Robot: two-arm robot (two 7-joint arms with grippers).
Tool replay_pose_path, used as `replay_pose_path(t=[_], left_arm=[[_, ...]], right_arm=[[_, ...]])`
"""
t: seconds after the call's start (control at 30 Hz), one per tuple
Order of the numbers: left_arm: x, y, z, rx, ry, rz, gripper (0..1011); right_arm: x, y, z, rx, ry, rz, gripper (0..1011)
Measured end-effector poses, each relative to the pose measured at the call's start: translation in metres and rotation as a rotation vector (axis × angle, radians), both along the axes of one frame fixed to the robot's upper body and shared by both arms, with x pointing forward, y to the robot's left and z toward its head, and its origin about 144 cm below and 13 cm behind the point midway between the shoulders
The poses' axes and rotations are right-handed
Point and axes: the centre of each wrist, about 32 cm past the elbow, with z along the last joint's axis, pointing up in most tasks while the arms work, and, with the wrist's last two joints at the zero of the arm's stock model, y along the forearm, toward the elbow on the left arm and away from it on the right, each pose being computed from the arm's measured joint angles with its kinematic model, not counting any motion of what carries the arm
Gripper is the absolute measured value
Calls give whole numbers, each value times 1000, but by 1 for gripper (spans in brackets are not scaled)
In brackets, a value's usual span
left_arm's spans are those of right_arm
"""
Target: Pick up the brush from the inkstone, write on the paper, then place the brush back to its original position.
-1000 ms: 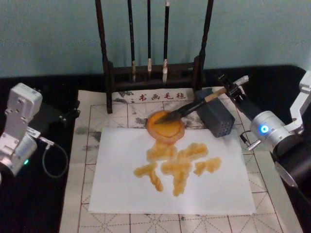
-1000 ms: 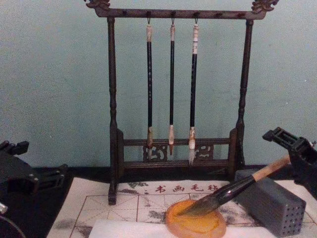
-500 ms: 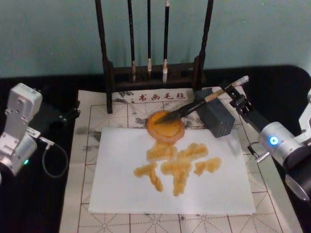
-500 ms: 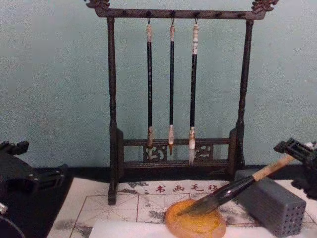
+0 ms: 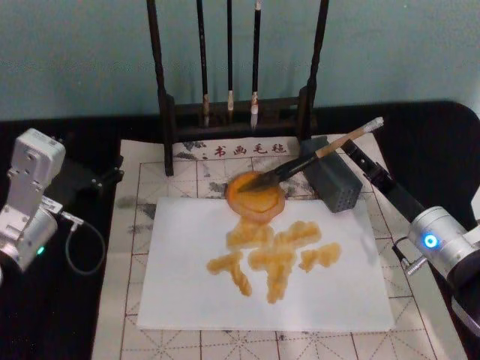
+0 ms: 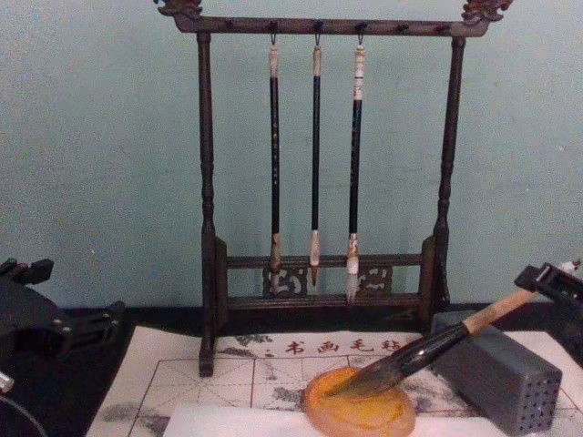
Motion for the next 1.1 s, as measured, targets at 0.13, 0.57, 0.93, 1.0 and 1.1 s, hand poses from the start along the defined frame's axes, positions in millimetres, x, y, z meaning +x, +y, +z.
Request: replay_pose_path(t=[0.13, 0.57, 0.93, 1.0, 1.1], left_arm=[[0, 0, 0, 0, 0, 0, 1001], [0, 0, 0, 0, 0, 0, 1001], [0, 0, 0, 0, 0, 0, 1001], [0, 0, 0, 0, 0, 0, 1001], [0, 0, 0, 0, 0, 0, 1001]], right_arm=[[-4, 5, 2, -106, -49, 3, 1000], [-12, 21, 0, -500, -207, 32, 1000], [-18, 31, -10, -766, -291, 42, 1000], [-18, 31, -10, -774, -294, 42, 1000], [-18, 31, -10, -768, -291, 40, 1000]])
